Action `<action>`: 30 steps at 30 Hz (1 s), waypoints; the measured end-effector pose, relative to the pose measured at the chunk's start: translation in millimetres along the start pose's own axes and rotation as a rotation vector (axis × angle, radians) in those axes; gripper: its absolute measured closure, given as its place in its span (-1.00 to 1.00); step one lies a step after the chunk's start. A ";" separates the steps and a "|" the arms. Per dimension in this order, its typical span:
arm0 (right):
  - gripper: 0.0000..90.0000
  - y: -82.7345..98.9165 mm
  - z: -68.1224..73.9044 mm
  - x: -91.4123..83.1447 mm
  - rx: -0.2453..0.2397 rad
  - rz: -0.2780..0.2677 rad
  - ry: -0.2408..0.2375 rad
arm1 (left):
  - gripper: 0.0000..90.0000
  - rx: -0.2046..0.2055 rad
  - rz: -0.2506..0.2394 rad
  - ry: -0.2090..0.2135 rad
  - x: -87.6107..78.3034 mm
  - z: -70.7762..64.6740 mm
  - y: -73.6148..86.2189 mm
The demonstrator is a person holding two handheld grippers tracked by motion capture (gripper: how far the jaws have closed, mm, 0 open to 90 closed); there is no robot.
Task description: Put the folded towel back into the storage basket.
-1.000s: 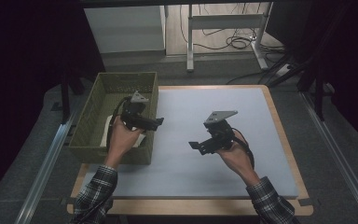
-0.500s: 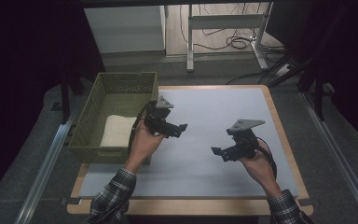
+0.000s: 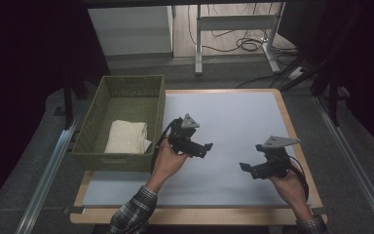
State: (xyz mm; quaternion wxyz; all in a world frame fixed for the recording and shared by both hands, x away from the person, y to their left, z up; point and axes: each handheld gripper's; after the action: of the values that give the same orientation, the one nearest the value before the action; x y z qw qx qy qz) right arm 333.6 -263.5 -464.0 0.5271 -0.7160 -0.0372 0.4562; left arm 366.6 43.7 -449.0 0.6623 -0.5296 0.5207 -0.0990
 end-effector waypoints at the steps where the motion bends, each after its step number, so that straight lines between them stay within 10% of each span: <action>1: -0.92 3.0 -0.6 -1.0 0.006 0.001 0.001 | -1.00 0.002 0.000 0.003 1.7 -2.2 4.1; 30: -0.92 66.6 -7.7 15.0 0.003 0.108 0.058 | -0.99 -0.004 0.111 -0.024 1.7 -26.1 111.2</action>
State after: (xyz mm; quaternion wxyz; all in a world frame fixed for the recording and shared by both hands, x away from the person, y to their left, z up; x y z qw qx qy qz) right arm 319.2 -290.5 -525.5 0.5037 -0.7290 0.0173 0.4632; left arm 299.9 73.5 -536.8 0.6717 -0.5024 0.5417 -0.0545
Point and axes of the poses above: each handheld gripper's, and its own axes: x roughly forward along the jaws, y roughly out of its underside, z roughly to its left, and after that the axes turned 6 degrees about y, right-handed
